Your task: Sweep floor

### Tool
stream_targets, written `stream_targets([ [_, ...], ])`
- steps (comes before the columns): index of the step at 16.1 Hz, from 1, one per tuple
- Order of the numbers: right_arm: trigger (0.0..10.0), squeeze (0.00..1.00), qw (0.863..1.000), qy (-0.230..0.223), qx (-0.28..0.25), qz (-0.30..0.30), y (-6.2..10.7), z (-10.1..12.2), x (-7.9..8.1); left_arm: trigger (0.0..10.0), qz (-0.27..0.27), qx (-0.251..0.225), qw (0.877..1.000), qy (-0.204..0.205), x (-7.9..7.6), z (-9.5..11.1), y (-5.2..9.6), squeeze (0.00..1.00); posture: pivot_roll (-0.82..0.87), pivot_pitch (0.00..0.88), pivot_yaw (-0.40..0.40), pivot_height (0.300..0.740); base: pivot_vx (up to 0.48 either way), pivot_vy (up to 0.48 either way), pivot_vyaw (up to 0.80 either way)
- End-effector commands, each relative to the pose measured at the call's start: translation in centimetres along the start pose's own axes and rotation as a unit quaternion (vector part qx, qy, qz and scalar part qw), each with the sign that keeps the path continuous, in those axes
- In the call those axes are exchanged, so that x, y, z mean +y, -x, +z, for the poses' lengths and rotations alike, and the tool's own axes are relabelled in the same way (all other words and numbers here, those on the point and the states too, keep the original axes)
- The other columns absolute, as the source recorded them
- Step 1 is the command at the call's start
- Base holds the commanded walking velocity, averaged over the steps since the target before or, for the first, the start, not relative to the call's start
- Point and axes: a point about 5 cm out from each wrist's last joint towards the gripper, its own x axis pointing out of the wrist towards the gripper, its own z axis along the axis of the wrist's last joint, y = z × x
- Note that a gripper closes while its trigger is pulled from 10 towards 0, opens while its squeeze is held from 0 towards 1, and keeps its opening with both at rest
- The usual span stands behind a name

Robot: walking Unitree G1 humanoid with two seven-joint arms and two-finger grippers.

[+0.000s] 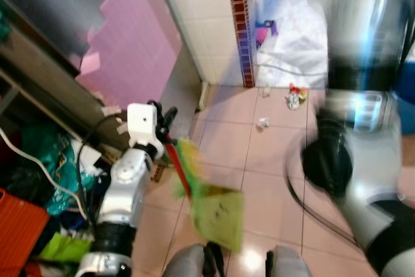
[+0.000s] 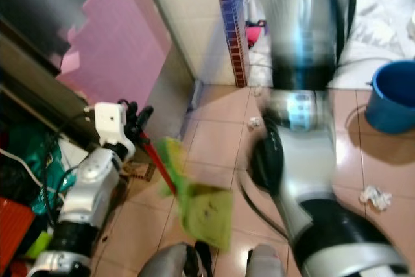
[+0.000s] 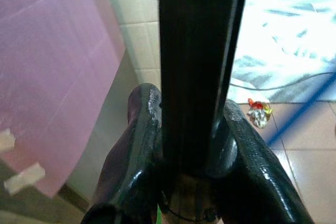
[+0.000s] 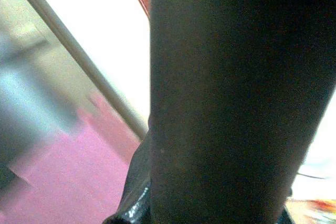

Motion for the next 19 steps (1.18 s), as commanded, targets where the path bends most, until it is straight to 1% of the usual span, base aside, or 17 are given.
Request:
stream_targets([
  [1,10.0,0.00,0.998,0.046,0.007,0.032,0.7,-2.3,0.4,10.0,0.031,-0.022,0.999,-0.008,1.4,1.3,0.3,0.00,-0.04,0.105,0.197,0.740,0.000,0.000,0.00],
  [2,10.0,0.00,0.998,0.057,0.006,0.035,1.1,-3.9,-0.6,10.0,0.034,-0.022,0.999,-0.011,1.4,1.4,0.3,0.00,-0.04,0.099,0.190,0.740,0.000,0.000,0.00],
  [3,10.0,0.00,0.995,0.090,-0.003,0.048,2.3,-7.1,-2.4,10.0,0.042,-0.022,0.999,-0.019,1.7,1.5,0.4,0.00,-0.06,0.088,0.178,0.740,0.000,0.000,0.00],
  [4,10.0,0.00,0.989,0.128,-0.014,0.071,3.6,-9.5,-3.3,10.0,0.048,-0.022,0.998,-0.015,1.8,1.5,0.3,0.00,-0.06,0.079,0.172,0.740,0.000,0.000,0.00],
  [5,10.0,0.00,0.978,0.176,-0.026,0.110,5.3,-11.6,-3.2,10.0,0.052,-0.024,0.998,-0.017,1.7,1.5,0.2,0.00,-0.07,0.070,0.161,0.740,0.000,0.000,0.00],
  [7,10.0,0.00,0.972,0.180,-0.004,0.153,7.5,-14.8,-2.3,10.0,0.055,-0.028,0.998,-0.022,1.3,1.3,0.4,0.00,-0.07,0.050,0.129,0.740,0.000,0.000,0.00],
  [8,10.0,0.00,0.975,0.169,0.006,0.147,8.3,-15.9,-2.2,10.0,0.065,-0.027,0.997,-0.024,1.2,1.1,0.7,0.00,-0.07,0.040,0.115,0.740,0.000,0.000,0.00],
  [9,10.0,0.00,0.975,0.170,0.004,0.145,8.6,-16.2,-2.2,10.0,0.068,-0.027,0.997,-0.024,1.3,1.0,0.9,0.00,-0.07,0.040,0.115,0.740,0.000,0.000,0.00],
  [10,10.0,0.00,0.974,0.189,-0.015,0.123,10.2,-17.3,-2.2,10.0,0.089,-0.025,0.995,-0.025,1.5,0.8,1.6,0.00,-0.06,0.026,0.104,0.740,0.000,0.000,0.00],
  [12,10.0,0.00,0.971,0.219,-0.032,0.091,11.6,-18.1,-2.6,10.0,0.109,-0.038,0.993,-0.022,1.7,0.9,2.3,0.00,-0.04,0.021,0.085,0.740,0.000,0.000,0.00],
  [13,10.0,0.00,0.970,0.229,-0.032,0.078,12.2,-18.4,-2.9,10.0,0.121,-0.049,0.991,-0.025,1.8,1.1,2.5,0.00,-0.04,0.019,0.064,0.740,0.000,0.000,0.00],
  [14,10.0,0.00,0.970,0.237,-0.019,0.056,12.7,-18.8,-3.5,10.0,0.132,-0.052,0.990,-0.019,1.9,1.1,2.6,0.00,-0.05,0.017,0.039,0.740,0.000,0.000,0.00],
  [15,10.0,0.00,0.967,0.242,-0.012,0.073,12.6,-18.8,-3.7,10.0,0.131,-0.056,0.990,-0.004,1.5,1.1,2.3,0.00,-0.06,0.006,-0.016,0.740,0.000,0.000,0.00],
  [16,10.0,0.00,0.965,0.247,-0.013,0.090,12.4,-18.7,-3.7,10.0,0.132,-0.056,0.990,0.001,1.2,1.1,2.1,0.00,-0.06,0.004,-0.027,0.740,0.000,0.000,0.00],
  [17,10.0,0.00,0.962,0.248,-0.016,0.113,12.2,-18.5,-3.8,10.0,0.128,-0.067,0.990,-0.001,0.7,1.3,1.9,0.00,-0.06,0.000,-0.076,0.740,0.000,0.000,0.00],
  [18,10.0,0.00,0.958,0.258,-0.024,0.123,11.6,-18.0,-3.8,10.0,0.122,-0.069,0.990,0.004,0.3,1.6,1.7,0.00,-0.05,0.000,-0.096,0.740,0.000,0.000,0.00],
  [19,10.0,0.00,0.956,0.266,-0.024,0.119,11.1,-17.9,-4.1,10.0,0.121,-0.077,0.990,-0.003,0.0,1.8,1.6,0.00,-0.04,0.000,-0.125,0.740,0.000,0.000,0.00],
])
